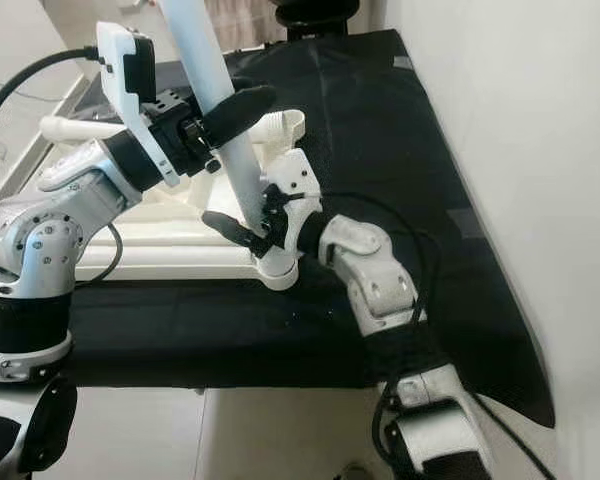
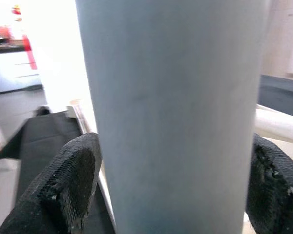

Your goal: Building children table

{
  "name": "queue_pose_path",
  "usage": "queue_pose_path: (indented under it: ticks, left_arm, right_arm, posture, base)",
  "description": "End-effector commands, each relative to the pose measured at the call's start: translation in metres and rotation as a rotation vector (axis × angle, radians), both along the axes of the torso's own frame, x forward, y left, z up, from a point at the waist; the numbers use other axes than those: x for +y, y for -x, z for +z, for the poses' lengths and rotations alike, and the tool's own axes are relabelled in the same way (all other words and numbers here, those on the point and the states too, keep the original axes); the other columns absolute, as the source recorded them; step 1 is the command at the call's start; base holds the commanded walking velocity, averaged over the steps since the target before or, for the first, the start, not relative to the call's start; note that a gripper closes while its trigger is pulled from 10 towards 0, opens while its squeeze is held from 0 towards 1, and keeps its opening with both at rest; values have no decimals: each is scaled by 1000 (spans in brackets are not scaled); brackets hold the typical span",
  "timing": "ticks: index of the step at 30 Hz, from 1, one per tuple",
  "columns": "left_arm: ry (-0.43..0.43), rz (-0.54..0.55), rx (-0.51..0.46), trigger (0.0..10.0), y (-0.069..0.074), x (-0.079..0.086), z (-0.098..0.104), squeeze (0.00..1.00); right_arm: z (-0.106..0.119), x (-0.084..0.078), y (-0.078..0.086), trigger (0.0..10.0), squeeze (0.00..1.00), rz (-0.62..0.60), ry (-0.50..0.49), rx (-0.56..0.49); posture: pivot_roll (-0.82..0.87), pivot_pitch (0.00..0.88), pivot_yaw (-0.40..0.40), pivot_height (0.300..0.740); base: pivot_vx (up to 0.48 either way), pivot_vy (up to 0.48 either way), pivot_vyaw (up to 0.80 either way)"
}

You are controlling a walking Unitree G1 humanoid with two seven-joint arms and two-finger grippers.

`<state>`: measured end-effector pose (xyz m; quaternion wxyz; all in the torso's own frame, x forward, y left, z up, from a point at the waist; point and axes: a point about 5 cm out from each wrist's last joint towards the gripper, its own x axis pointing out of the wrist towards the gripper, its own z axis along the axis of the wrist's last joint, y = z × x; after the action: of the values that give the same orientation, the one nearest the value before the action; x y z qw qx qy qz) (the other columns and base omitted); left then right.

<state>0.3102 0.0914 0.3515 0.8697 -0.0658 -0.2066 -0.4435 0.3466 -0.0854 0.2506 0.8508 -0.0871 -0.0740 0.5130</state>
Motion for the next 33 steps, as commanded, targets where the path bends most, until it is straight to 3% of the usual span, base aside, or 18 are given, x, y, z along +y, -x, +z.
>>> queue_pose_path:
  ticks: [1,2,5,6,17,18,19,20,22,23,24,25,26,27,28,29,32,33]
  left_arm:
    - [-54,-20,24,0,1,-4,-9,0]
    - [-58,-24,23,0,2,-6,-10,0]
    - [-62,-28,22,0,2,-7,-10,0]
    - [-68,-33,19,0,3,-8,-11,0]
    - [-106,-62,-10,0,5,-16,-12,0]
    - [-99,-72,-6,2157,6,-16,-13,1000]
    - [-99,-72,-6,2157,6,-16,-13,1000]
    - [-100,-63,-7,10000,5,-16,-13,1000]
    - [-102,-56,-8,10000,5,-16,-13,1000]
    - [-103,-46,-8,10000,5,-16,-13,1000]
    - [-106,-33,-9,10000,5,-16,-13,0]
    - [-104,-28,-8,10000,5,-16,-12,0]
    - [-101,-26,-8,10000,6,-15,-12,0]
    - [-101,-26,-8,10000,6,-15,-12,0]
    - [-98,-26,-9,10000,6,-15,-11,0]
    - [-100,-25,-12,10000,6,-14,-10,0]
    - [-102,-24,-14,10000,6,-14,-9,0]
    - [-100,-24,-15,10000,6,-14,-8,0]
  right_arm:
    - [1,17,1,10000,0,157,36,10]
    - [2,18,-1,3176,0,190,53,23]
    - [2,19,-2,3176,0,217,66,29]
    - [1,20,-3,0,0,242,75,43]
    - [-15,20,-11,0,0,302,191,105]
    - [-15,19,-12,0,0,279,191,99]
    - [-15,19,-12,0,0,279,191,99]
    - [-15,18,-14,0,0,238,183,90]
    - [-15,18,-16,0,0,210,177,85]
    - [-17,17,-17,0,0,129,174,76]
    - [-24,16,-17,0,0,11,198,54]
    - [-35,15,-17,0,0,-188,218,59]
    - [-57,22,1,0,0,-392,165,96]
    - [-57,22,1,0,0,-392,165,96]
    - [-69,24,15,0,0,-533,121,131]
    - [-81,29,29,0,0,-580,104,188]
    - [-87,33,37,0,0,-580,96,220]
    - [-83,35,31,0,0,-580,99,197]
  posture:
    - [40,224,138,740]
    - [41,227,139,740]
    - [41,230,139,740]
    - [41,231,140,740]
    - [34,240,144,740]
    - [29,239,143,740]
    - [29,239,143,740]
    - [24,239,140,740]
    - [23,240,138,740]
    - [20,241,128,740]
    - [27,239,111,740]
    - [27,239,111,740]
    - [22,241,103,740]
    - [22,241,103,740]
    - [22,241,103,740]
    - [44,252,114,740]
    - [42,252,113,740]
    - [23,218,127,740]
  base:
    - [0,0,0]
    - [0,0,0]
    - [0,0,0]
    - [0,0,0]
    - [0,0,0]
    - [0,0,0]
    - [0,0,0]
    - [0,0,0]
    - [0,0,0]
    - [0,0,0]
    - [0,0,0]
    - [0,0,0]
    - [0,0,0]
    - [0,0,0]
    - [0,0,0]
    - [0,0,0]
    - [0,0,0]
    - [0,0,0]
